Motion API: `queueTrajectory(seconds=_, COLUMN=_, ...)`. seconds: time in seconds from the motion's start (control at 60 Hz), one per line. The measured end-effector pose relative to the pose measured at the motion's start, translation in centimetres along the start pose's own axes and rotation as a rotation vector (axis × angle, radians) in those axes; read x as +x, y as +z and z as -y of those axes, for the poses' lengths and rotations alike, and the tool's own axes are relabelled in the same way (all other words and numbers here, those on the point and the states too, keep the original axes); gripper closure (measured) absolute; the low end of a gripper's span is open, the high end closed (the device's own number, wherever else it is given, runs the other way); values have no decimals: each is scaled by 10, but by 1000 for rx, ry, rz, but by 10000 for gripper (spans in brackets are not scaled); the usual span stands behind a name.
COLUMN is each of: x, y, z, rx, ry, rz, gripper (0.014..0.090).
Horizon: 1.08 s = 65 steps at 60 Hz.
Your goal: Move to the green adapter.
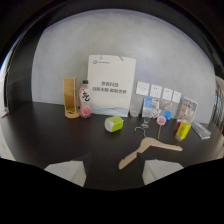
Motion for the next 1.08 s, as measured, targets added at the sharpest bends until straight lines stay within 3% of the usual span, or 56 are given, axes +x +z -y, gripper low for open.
queueTrajectory(seconds=0.533, x=-2, y=178, z=33, rx=-146, ry=33, rz=13, gripper=193)
queueTrajectory(seconds=0.783, x=-2, y=203, z=23, rx=-191, ry=35, rz=15, gripper=187)
queueTrajectory(seconds=1.083, x=1, y=206, z=21, rx=-191, ry=32, rz=7, gripper=193)
